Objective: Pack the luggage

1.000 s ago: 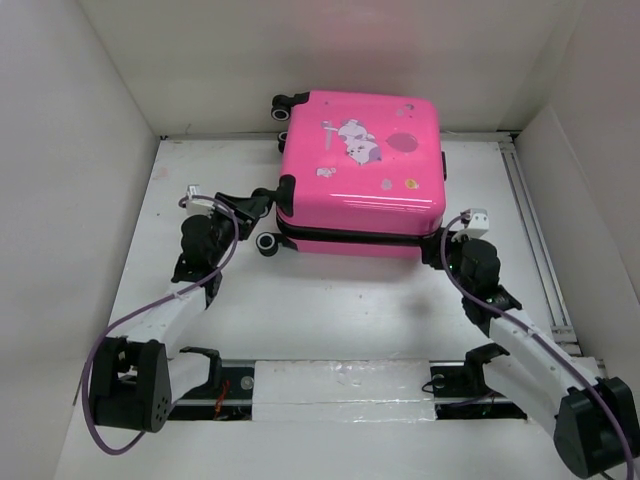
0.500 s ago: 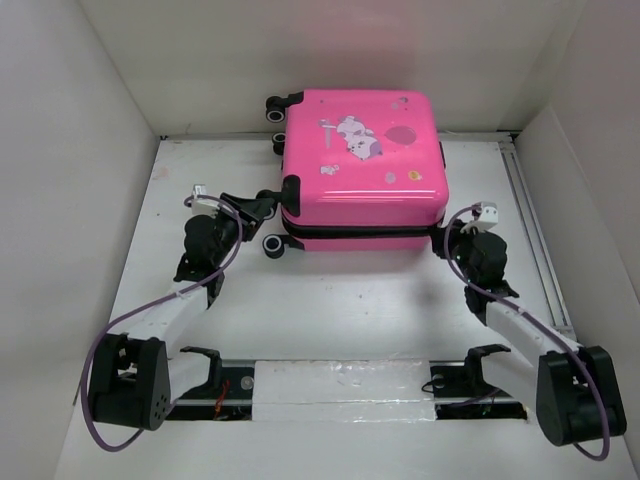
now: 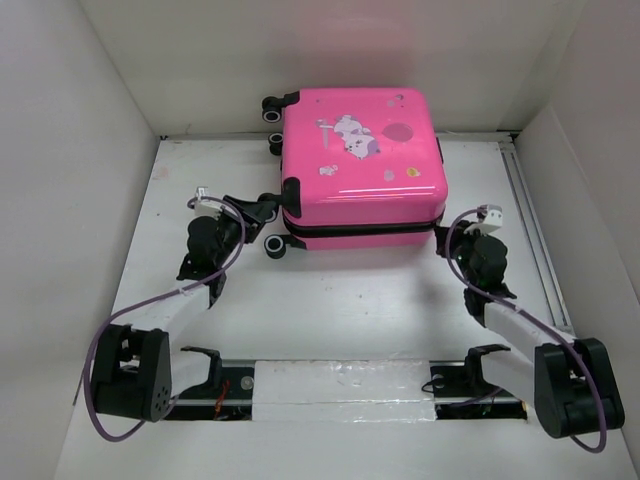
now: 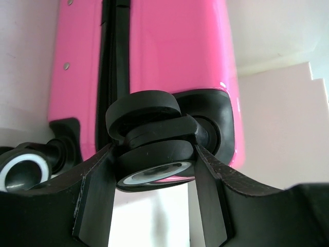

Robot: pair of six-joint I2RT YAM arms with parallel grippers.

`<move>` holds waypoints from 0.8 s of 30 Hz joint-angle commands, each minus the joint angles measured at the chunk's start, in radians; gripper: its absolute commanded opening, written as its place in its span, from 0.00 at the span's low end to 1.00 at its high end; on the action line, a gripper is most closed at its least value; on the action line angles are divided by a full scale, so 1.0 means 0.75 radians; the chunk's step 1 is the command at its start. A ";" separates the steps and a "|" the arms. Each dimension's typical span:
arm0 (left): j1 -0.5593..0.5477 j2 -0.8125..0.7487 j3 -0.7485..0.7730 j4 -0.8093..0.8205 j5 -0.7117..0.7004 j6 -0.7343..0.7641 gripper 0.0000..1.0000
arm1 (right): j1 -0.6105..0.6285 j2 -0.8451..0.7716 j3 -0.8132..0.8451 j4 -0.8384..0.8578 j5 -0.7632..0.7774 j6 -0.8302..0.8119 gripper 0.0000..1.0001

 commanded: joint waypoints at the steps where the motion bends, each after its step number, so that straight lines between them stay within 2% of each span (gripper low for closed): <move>1: -0.015 0.005 -0.015 0.267 0.055 -0.033 0.00 | 0.058 -0.071 -0.018 0.061 -0.146 0.049 0.00; 5: -0.068 0.017 -0.015 0.281 0.068 -0.045 0.00 | 0.183 -0.122 -0.018 -0.015 -0.210 0.064 0.00; 6: -0.068 0.017 -0.015 0.281 0.068 -0.045 0.00 | 0.256 -0.141 -0.052 -0.015 -0.210 0.064 0.00; 13: -0.080 -0.011 -0.054 0.269 0.092 -0.031 0.00 | 0.465 -0.511 -0.197 -0.303 -0.222 0.070 0.00; 16: -0.153 -0.012 -0.067 0.269 0.076 -0.031 0.00 | 0.510 -0.575 -0.214 -0.281 -0.187 0.097 0.00; 18: -0.203 -0.012 -0.067 0.269 0.062 -0.018 0.00 | 0.539 -0.461 -0.180 -0.198 -0.187 0.097 0.00; 24: -0.366 0.021 -0.036 0.306 0.029 -0.033 0.00 | 0.819 -0.003 0.092 0.058 -0.093 0.066 0.00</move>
